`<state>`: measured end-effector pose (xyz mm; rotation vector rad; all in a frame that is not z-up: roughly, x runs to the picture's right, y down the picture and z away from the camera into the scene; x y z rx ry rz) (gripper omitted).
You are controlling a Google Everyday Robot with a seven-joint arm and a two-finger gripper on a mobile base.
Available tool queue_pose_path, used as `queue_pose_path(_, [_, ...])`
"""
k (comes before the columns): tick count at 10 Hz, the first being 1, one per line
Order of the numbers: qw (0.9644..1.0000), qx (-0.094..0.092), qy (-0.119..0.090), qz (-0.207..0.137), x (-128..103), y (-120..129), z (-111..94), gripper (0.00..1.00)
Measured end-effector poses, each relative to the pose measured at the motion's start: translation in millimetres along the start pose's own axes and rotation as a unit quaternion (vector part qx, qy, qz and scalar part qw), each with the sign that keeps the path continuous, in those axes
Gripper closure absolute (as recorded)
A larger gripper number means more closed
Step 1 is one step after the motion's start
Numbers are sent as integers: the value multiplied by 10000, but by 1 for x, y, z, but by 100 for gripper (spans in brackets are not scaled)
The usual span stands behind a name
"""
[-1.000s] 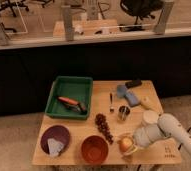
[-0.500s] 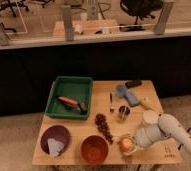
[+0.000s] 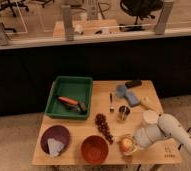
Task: Place apple in plastic cup
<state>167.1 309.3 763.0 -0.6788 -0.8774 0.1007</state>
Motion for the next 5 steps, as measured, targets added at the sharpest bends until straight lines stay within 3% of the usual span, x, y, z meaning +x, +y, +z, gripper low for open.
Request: queue_pose_path(5, [10000,12,3,-2,0,-2,0,92])
